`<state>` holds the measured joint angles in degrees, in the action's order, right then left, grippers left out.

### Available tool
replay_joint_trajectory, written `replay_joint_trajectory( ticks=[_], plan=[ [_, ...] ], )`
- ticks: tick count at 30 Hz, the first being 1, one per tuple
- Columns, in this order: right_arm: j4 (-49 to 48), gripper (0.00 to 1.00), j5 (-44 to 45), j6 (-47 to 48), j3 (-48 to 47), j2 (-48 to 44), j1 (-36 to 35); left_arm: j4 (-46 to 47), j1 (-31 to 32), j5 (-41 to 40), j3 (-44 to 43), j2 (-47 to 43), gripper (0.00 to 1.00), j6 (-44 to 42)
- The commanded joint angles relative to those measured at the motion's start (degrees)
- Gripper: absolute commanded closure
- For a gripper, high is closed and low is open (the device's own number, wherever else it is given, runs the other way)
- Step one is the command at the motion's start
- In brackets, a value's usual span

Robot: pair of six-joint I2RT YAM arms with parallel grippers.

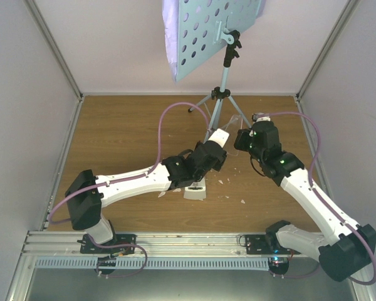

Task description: Pack up the instrument practice props

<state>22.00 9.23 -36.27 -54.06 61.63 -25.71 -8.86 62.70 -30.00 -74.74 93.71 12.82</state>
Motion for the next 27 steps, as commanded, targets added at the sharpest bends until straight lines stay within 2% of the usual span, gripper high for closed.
replay_joint_trajectory(
  ticks=[1,7,8,9,11,14,16,23,25,27],
  plan=[
    [-2.0,0.99,-1.4,-0.3,0.3,-0.4,-0.7,3.5,-0.4,0.5,-1.2,0.9,1.0,-0.7],
    [-2.3,0.99,-1.6,-0.1,0.5,-0.5,-0.7,4.0,-0.5,1.7,-0.8,0.4,1.0,-0.1],
    [-2.4,0.97,-1.7,0.0,0.5,-0.7,-0.7,4.0,-0.7,2.2,-0.8,0.3,1.0,0.3],
    [-2.5,0.91,-1.8,0.2,0.7,-0.8,-0.7,3.9,-0.9,2.8,-0.7,0.1,1.0,0.9],
    [-2.9,0.74,-2.1,0.7,1.1,-1.7,-0.7,3.6,-1.5,4.2,-0.5,-0.5,1.0,2.4],
    [-3.6,0.44,-3.1,1.9,1.9,-4.1,-0.7,3.7,-2.9,7.3,0.6,-2.2,1.0,5.0],
    [-3.9,0.32,-3.6,2.7,2.5,-6.6,-0.7,4.3,-3.7,9.3,1.8,-3.7,1.0,6.0],
    [-0.2,0.02,3.2,5.3,1.9,-14.6,0.3,8.3,-7.6,20.5,8.7,-11.7,1.0,10.6],
    [-0.8,0.0,-0.4,6.1,2.1,-16.2,3.5,11.3,-9.2,25.5,12.2,-14.9,1.0,12.5],
    [-2.1,0.0,-8.5,6.2,2.3,-17.0,7.9,15.1,-11.3,31.5,16.5,-18.7,1.0,14.5]
  ],
)
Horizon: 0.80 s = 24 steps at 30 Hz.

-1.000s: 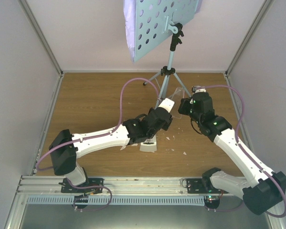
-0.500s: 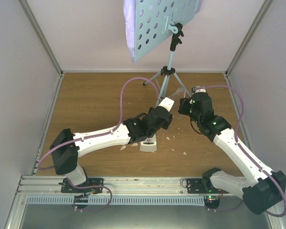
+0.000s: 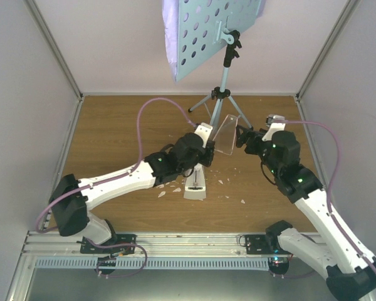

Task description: Pack up the instrument practice props

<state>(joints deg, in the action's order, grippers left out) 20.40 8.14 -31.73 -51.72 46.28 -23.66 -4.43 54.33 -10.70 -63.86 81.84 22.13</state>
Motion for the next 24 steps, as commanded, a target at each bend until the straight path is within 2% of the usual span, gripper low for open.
replay_joint_trajectory(
  ticks=[1,5,10,12,18,24],
  plan=[
    [-1.6,0.0,-12.7,1.4,0.1,-1.7,8.5,12.6,-4.3,15.1,7.9,-8.9,1.0,6.5],
    [-12.7,0.0,-37.7,-2.2,3.7,-2.2,16.5,18.7,-9.1,26.0,14.7,-16.1,1.0,10.8],
    [-41.3,0.0,-61.0,-15.0,10.4,-2.9,17.6,25.8,-12.4,38.2,20.3,-22.0,1.0,17.3],
    [-49.0,0.01,-63.1,-18.8,11.4,-2.6,16.7,29.7,-13.1,41.3,22.6,-23.8,1.0,20.5],
    [-53.7,0.0,-60.2,-17.7,11.3,-1.5,9.3,41.7,-13.4,46.4,26.1,-26.4,1.0,27.2],
    [-60.9,0.01,-58.3,-17.2,10.4,2.2,0.2,46.8,-13.4,49.1,27.0,-26.7,1.0,28.0]
  ],
)
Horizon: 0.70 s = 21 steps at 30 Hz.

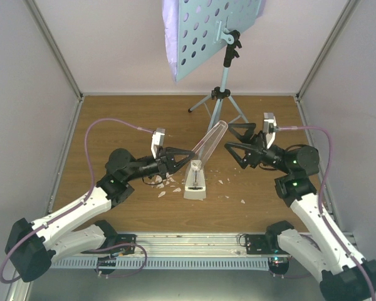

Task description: Pack up the instrument practice props

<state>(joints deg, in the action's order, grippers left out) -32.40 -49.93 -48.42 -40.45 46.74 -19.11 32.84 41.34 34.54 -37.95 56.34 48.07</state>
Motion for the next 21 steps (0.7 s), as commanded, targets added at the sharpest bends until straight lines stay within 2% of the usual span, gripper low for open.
replay_joint_trajectory(
  ticks=[1,7,17,21],
  plan=[
    [-8.7,0.0,0.0,-0.4,-1.0,2.2,-5.1,10.3,-0.4,4.4,1.1,-1.2,1.0,2.2],
    [-14.8,0.0,-0.6,-2.4,-1.8,4.9,-9.2,11.6,-0.4,5.0,1.1,-1.1,1.0,2.1],
    [-17.8,0.0,7.5,-4.8,-1.8,5.8,-13.9,12.6,-0.3,3.2,1.8,-1.4,1.0,0.9],
    [-19.8,0.04,8.3,-6.2,-2.1,7.4,-15.6,12.5,-0.3,2.4,2.2,-1.7,1.0,0.4]
  ],
)
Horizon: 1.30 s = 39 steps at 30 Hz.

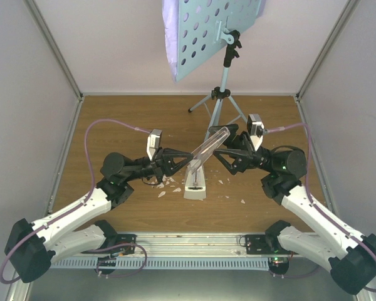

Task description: Pack up the instrument practice props

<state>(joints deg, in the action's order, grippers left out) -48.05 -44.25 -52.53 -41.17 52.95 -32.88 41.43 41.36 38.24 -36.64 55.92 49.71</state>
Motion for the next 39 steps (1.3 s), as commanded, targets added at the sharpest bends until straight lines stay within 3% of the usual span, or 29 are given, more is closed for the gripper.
replay_joint_trajectory(
  ticks=[1,6,12,20,29,39],
  plan=[
    [-4.3,0.06,3.2,-2.3,-1.4,1.3,-2.2,3.8,-0.3,-1.7,1.0,-1.5,1.0,-1.5],
    [-4.1,0.13,5.1,-2.2,-1.2,1.2,-3.4,3.7,-0.3,-4.1,2.3,-3.3,1.0,-2.9],
    [-4.7,0.29,5.2,-2.6,-1.2,2.0,-3.7,3.5,-0.3,-4.7,3.0,-4.1,1.0,-3.6],
    [-5.4,0.23,4.0,-2.7,-1.9,3.7,-4.4,3.7,-0.3,-4.4,3.1,-4.0,1.0,-3.6],
    [-5.8,0.29,3.2,-2.0,-2.8,4.8,-5.7,3.8,-0.3,-4.5,3.3,-3.6,1.0,-3.6],
    [-5.8,0.51,3.3,-1.4,-2.5,4.9,-6.0,3.9,-0.3,-4.8,3.6,-3.6,1.0,-3.5]
  ],
)
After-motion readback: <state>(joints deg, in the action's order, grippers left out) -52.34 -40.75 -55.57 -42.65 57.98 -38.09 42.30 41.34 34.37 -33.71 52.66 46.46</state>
